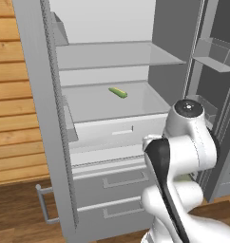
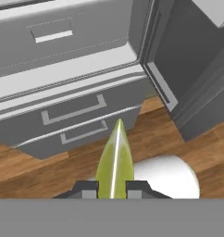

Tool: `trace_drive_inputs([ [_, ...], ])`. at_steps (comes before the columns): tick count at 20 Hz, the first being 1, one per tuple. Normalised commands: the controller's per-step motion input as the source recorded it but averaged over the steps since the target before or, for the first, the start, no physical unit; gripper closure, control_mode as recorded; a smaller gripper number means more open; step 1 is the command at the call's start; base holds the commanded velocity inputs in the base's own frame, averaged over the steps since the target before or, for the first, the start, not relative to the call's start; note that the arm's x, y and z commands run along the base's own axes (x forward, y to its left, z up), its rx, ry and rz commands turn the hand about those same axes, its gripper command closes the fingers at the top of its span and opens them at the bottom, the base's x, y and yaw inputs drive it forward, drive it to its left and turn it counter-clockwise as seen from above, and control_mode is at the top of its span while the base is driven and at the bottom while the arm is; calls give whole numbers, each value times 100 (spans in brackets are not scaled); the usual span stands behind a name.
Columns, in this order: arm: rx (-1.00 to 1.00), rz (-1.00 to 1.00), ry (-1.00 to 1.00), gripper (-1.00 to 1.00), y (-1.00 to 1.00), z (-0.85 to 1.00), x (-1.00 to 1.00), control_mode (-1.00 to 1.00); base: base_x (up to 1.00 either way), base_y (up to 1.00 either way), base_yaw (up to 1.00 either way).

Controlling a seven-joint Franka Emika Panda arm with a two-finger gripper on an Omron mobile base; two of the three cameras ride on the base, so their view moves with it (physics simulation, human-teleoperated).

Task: Grab a lemon wedge from the fridge and one ice cube from the ice bowl, and put them in the glass of lemonade.

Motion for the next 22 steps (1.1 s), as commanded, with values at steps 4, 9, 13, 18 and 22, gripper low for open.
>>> trace_drive_inputs([
  [4, 11, 11, 3, 100, -50, -15, 24, -100, 0, 0, 0],
  [9, 9, 9, 0, 100, -25, -16, 10, -100, 0, 0, 0],
  [13, 1, 0, 0, 100, -3, -12, 0, -100, 0, 0, 0],
  [18, 0, 0, 0, 100, 0, -5, 0, -100, 0, 0, 0],
  [22, 0, 0, 0, 100, 0, 0, 0, 100, -47, 0, -11],
])
